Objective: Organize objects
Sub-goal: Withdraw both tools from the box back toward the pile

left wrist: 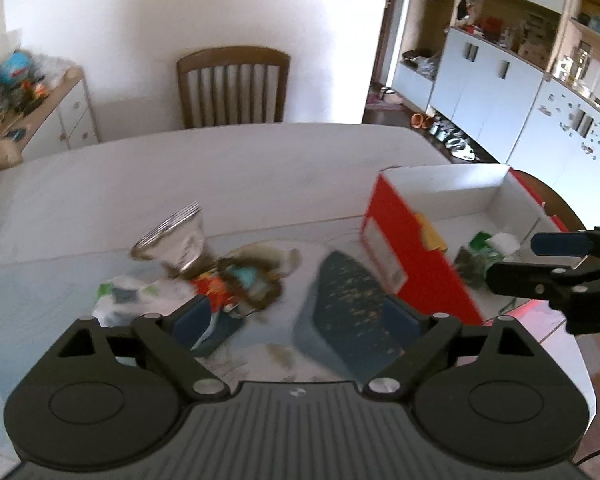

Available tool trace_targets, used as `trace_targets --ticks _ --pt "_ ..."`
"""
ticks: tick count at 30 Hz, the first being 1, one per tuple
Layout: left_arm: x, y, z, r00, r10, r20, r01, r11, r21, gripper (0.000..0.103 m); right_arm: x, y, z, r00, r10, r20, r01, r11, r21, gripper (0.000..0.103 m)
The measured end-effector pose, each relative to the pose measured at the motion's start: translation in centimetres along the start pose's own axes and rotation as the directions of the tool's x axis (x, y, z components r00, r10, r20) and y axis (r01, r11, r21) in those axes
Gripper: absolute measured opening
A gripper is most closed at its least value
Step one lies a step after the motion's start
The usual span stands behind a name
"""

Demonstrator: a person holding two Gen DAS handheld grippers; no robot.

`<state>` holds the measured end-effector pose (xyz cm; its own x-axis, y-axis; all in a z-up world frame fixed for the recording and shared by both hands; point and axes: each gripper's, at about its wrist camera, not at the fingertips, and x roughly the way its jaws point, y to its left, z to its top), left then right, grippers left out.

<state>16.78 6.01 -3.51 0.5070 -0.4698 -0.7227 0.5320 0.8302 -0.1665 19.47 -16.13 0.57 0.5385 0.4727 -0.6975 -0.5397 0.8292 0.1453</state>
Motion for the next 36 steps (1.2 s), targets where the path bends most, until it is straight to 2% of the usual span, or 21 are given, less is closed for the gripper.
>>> trace_targets --ticks 3,6,10,17,21,26,36 --pt "-0.1 1.9 -0.7 1.0 0.015 -0.007 -0.015 1.0 -0.004 0.094 0.7 1.2 -0.1 1.0 -0.003 -0.006 0.003 1.0 0.012 0.097" --pt "-0.2 3.5 -1.4 1.0 0.024 -0.006 -0.024 1.0 -0.009 0.101 1.3 2.3 -0.1 1.0 -0.005 -0.008 0.005 1.0 0.014 0.1" --pt "0.0 5.8 -2.3 1.0 0.021 0.0 -0.021 0.999 -0.025 0.103 2.5 3.7 0.0 1.0 -0.007 -0.021 0.007 1.0 0.01 0.101" --pt "1.7 8.3 -4.0 0.996 0.08 -0.032 -0.08 0.997 -0.003 0.103 5.4 5.5 0.0 0.998 -0.024 -0.062 0.025 1.0 0.009 0.101" --pt "3.3 9.7 -5.2 0.996 0.047 -0.078 -0.05 0.998 -0.032 0.103 7.6 6.4 0.1 0.996 -0.038 -0.086 0.037 0.999 -0.006 0.101" --pt "4.5 10.5 -6.3 0.998 0.006 -0.067 -0.009 0.999 -0.052 0.103 10.6 7.0 0.0 0.989 -0.041 -0.142 0.04 0.999 -0.014 0.099" --pt "7.8 10.2 -7.7 0.998 0.032 -0.055 -0.032 0.999 0.008 0.103 15.2 8.7 0.1 0.973 -0.044 -0.225 0.024 0.996 -0.092 0.095"
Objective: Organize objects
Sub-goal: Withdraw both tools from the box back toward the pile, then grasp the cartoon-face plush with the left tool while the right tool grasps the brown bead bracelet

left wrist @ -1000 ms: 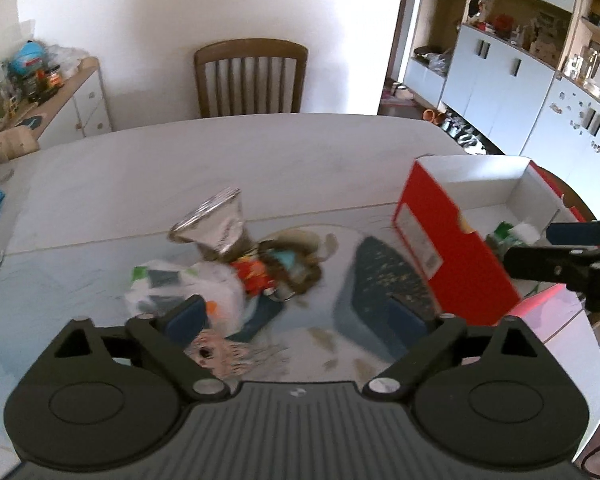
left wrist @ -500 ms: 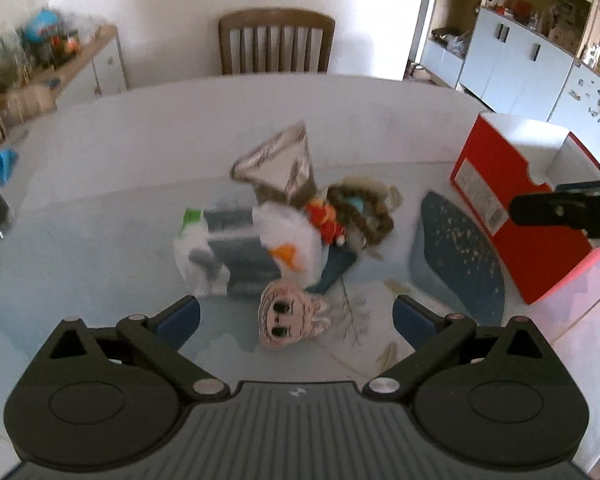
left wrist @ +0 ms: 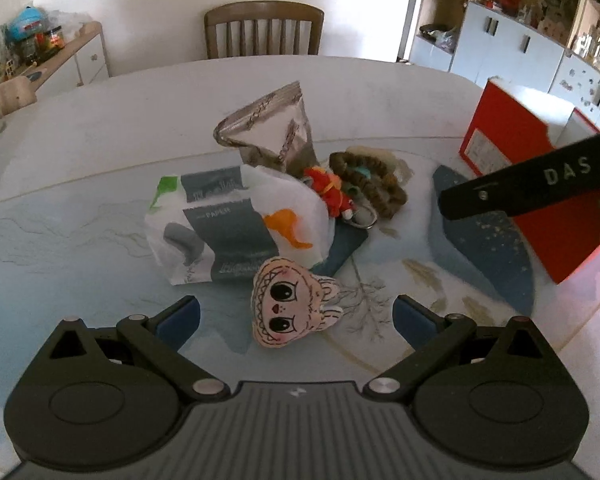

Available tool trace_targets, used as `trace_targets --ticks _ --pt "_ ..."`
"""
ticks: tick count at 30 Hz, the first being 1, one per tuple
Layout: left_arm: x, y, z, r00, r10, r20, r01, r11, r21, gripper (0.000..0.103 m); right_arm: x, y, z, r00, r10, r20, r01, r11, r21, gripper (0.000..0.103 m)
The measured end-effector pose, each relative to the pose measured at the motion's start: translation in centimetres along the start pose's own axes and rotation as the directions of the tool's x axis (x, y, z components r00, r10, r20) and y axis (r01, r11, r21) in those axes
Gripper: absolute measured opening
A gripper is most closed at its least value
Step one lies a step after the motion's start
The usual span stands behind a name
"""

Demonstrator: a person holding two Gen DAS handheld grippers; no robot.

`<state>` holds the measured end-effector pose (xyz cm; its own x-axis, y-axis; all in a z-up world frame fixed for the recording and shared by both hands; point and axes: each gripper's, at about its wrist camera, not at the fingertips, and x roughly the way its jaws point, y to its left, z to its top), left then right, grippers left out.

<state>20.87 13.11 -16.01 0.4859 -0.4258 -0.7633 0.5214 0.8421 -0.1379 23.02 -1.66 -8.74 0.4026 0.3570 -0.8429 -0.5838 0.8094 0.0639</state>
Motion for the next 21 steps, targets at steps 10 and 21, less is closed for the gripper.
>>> trace_targets --ticks 10,21 --pt "2.0 -0.2 -0.3 1.0 0.008 -0.01 -0.008 1.0 0.01 0.103 3.3 1.7 1.5 0.999 0.004 -0.033 -0.006 0.998 -0.063 0.081" --pt "1.9 -0.6 -0.4 1.0 0.002 0.023 -0.002 1.0 0.027 0.102 6.0 3.7 2.3 0.997 0.029 -0.078 -0.038 0.992 -0.124 0.057"
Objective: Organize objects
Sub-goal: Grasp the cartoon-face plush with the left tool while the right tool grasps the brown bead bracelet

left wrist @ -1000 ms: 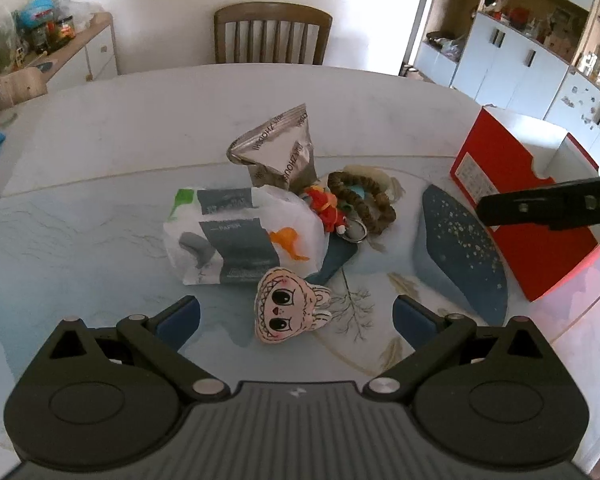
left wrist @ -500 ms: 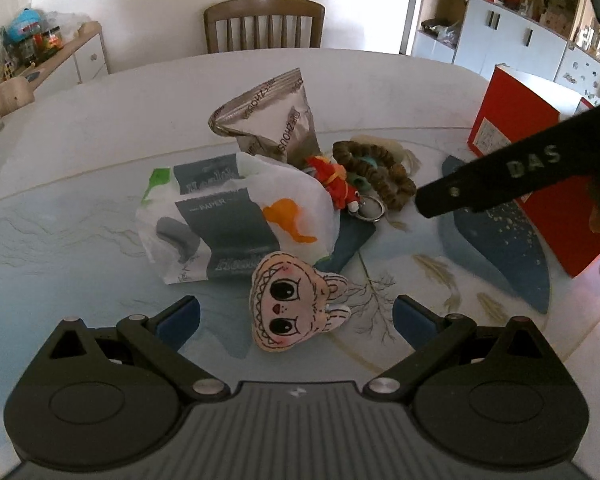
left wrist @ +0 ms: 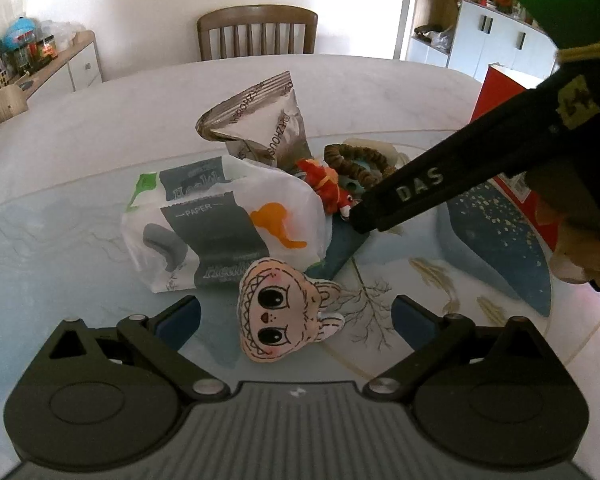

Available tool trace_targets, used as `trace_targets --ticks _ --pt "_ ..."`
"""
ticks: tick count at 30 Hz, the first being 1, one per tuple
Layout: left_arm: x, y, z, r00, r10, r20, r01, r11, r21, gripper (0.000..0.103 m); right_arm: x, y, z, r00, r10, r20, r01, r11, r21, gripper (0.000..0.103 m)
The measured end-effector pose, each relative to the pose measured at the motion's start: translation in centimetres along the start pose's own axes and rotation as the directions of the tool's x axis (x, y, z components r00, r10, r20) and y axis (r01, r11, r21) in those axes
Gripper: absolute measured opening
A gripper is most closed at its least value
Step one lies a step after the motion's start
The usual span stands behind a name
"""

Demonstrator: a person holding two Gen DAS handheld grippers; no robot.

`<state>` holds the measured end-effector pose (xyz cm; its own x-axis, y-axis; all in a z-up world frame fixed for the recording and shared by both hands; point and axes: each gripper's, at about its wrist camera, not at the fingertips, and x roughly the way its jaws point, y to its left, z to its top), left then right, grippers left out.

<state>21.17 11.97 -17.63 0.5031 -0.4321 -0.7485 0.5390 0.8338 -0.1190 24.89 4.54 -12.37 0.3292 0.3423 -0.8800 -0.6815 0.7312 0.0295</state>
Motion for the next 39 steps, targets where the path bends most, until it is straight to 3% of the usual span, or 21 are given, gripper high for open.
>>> trace_targets --ticks 2,4,7,11,18,21,23,30,39 --pt "0.1 -0.1 0.0 1.0 0.008 -0.004 -0.007 1.0 0.008 0.095 0.2 0.2 0.1 1.0 -0.002 0.0 0.002 1.0 -0.006 0.052" --pt "0.2 -0.1 0.0 1.0 -0.004 -0.016 0.004 1.0 0.007 0.077 0.3 0.2 0.2 1.0 0.001 -0.001 -0.001 1.0 -0.009 0.049" --pt "0.3 -0.1 0.1 1.0 -0.002 -0.021 0.002 1.0 0.013 0.064 0.4 0.3 0.4 1.0 -0.004 0.0 0.004 1.0 -0.016 0.043" --pt "0.2 0.2 0.3 1.0 -0.009 -0.022 0.009 1.0 0.004 0.055 0.4 0.2 0.6 1.0 -0.015 0.001 0.015 1.0 -0.012 0.04" --pt "-0.1 0.0 0.3 1.0 0.004 -0.015 -0.003 1.0 0.021 0.052 -0.1 0.6 0.9 0.999 -0.025 0.022 0.026 0.999 -0.033 0.035" --pt "-0.1 0.1 0.3 1.0 -0.001 -0.019 0.001 1.0 0.022 0.052 -0.2 1.0 0.8 1.0 -0.02 0.023 0.022 0.998 -0.054 0.023" --pt "-0.2 0.1 0.4 1.0 -0.003 -0.02 0.004 1.0 0.019 0.051 -0.3 1.2 0.8 0.999 -0.014 0.031 0.016 0.998 -0.061 0.004" --pt "-0.8 0.3 0.8 1.0 -0.019 -0.016 0.019 1.0 0.015 0.05 -1.5 0.7 0.5 0.998 0.003 0.061 -0.002 1.0 -0.018 0.003" --pt "-3.1 0.3 2.3 0.998 -0.058 0.0 0.058 0.998 -0.01 0.049 -6.2 -1.6 0.0 0.99 0.066 0.121 -0.077 0.993 0.091 0.003"
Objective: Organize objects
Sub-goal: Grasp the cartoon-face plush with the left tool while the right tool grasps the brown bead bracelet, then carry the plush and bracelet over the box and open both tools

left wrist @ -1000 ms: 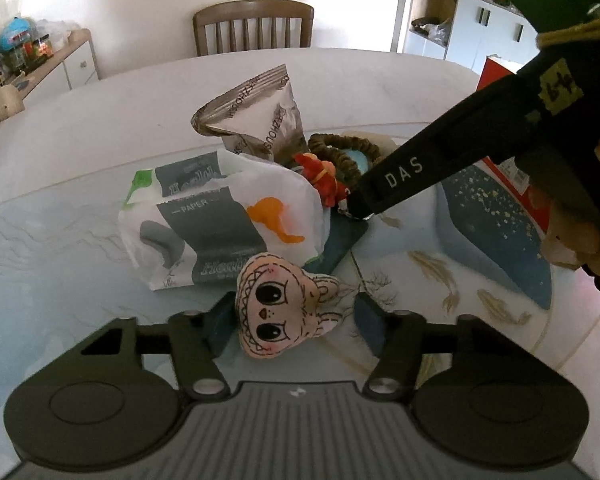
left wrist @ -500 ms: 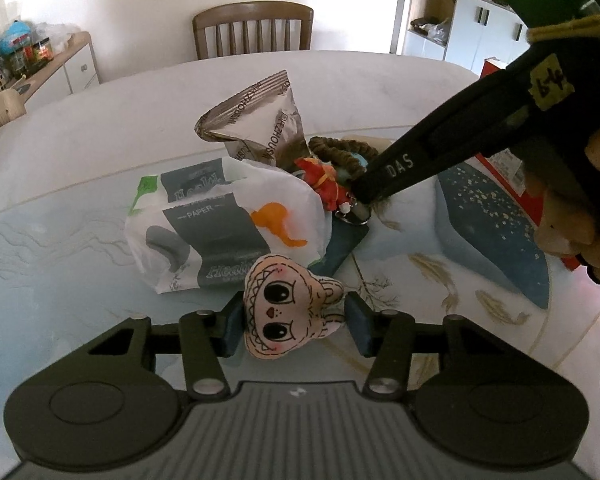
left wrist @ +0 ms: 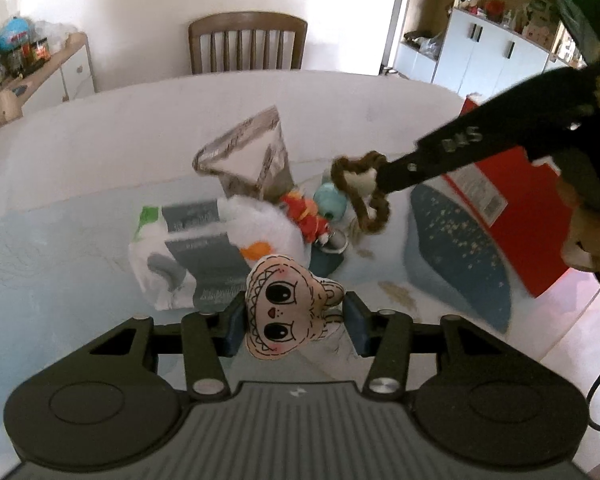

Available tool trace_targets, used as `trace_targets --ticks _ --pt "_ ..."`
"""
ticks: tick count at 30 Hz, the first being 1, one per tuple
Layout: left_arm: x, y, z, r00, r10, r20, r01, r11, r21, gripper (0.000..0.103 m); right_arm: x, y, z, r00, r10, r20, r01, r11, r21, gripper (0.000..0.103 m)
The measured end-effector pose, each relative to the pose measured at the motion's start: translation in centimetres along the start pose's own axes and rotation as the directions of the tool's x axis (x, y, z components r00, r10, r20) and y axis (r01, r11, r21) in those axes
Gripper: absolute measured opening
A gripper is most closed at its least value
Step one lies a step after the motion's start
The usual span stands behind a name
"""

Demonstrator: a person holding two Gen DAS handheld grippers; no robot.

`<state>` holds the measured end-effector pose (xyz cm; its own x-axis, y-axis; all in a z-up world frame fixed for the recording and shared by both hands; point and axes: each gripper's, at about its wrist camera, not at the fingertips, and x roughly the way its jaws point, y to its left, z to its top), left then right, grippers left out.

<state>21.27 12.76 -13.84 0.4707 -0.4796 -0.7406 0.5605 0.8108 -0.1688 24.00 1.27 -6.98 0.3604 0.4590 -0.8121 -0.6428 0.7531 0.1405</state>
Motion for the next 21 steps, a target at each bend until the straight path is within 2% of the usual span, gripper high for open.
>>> trace_targets --ticks 10,21 --pt "-3.1 -1.9 2.3 0.999 -0.037 -0.011 0.038 0.999 0.02 0.049 -6.2 -1.5 -1.3 0.998 0.039 0.055 -0.042 0.998 0.047 0.003" --pt "-5.4 -7.2 5.4 0.995 -0.096 -0.014 0.097 0.991 0.092 0.049 -12.5 -3.8 -3.3 0.991 0.029 0.128 -0.038 0.997 0.068 0.003"
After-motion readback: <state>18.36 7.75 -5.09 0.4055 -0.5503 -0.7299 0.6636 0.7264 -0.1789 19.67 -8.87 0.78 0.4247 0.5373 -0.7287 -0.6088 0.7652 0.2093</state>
